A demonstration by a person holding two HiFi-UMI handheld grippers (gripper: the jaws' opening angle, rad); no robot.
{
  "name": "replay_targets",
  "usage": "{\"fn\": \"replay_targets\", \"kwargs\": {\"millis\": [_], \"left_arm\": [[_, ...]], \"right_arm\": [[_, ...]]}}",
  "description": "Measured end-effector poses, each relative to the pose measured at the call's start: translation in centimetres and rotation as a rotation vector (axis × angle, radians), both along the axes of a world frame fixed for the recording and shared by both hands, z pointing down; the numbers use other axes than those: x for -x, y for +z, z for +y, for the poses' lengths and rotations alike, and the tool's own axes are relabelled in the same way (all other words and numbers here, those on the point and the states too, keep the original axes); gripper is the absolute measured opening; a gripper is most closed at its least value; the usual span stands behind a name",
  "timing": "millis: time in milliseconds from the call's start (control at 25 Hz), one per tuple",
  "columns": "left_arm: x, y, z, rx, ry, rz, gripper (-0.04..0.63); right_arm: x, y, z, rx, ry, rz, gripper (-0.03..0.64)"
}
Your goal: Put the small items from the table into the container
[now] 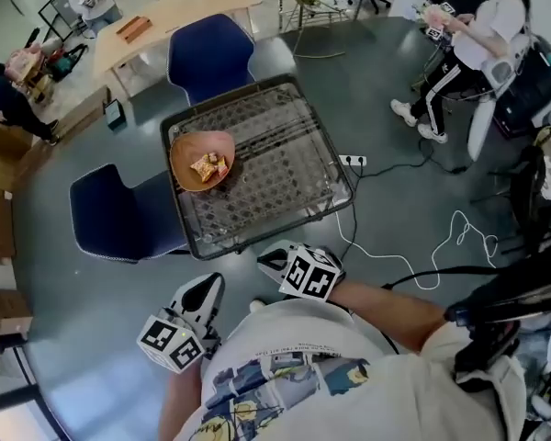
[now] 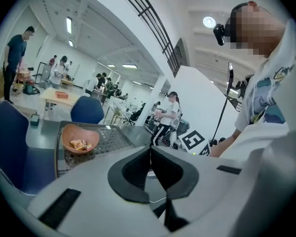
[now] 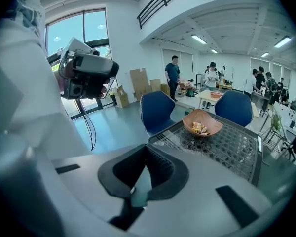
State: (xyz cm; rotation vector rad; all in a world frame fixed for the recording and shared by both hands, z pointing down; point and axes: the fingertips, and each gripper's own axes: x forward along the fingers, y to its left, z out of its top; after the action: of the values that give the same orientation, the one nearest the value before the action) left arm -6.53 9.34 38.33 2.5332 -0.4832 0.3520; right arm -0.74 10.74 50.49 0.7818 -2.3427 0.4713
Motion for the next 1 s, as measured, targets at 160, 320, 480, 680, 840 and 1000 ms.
{"fn": "replay_targets", "kwargs": {"millis": [160, 320, 480, 680, 840, 1000], "left_arm": [[1.6, 0.4, 1.1, -0.019, 0.012, -0.014, 0.009], [2.2, 0.1, 2.2, -0.048, 0.068, 0.024, 0.009], [4.2, 0.0, 2.7, -0.048, 0.085, 0.025, 0.009], [6.7, 0.2, 3.7, -0.022, 0.091, 0.037, 0.009], [8.2, 0.4, 4.2, -0.016, 0.109, 0.049, 0.009], [9.5, 0.6, 5.0, -0.006, 0.117, 0.071, 0.009]], "right_arm": [[2.4, -0.7, 1.3, -0.01, -0.025, 0.002, 0.009], [3.8, -1.7, 1.9, -0.025, -0.007, -0.001, 0.009], [5.8, -2.7, 2.2, -0.038, 0.007, -0.006, 0.009], [8.1, -2.7, 3.4, -0.042, 0.015, 0.004, 0.009], [9.9, -2.8, 4.0, -0.038, 0.029, 0.003, 0.009], [11.4, -2.6, 4.9, -0.035, 0.034, 0.009, 0.009]]}}
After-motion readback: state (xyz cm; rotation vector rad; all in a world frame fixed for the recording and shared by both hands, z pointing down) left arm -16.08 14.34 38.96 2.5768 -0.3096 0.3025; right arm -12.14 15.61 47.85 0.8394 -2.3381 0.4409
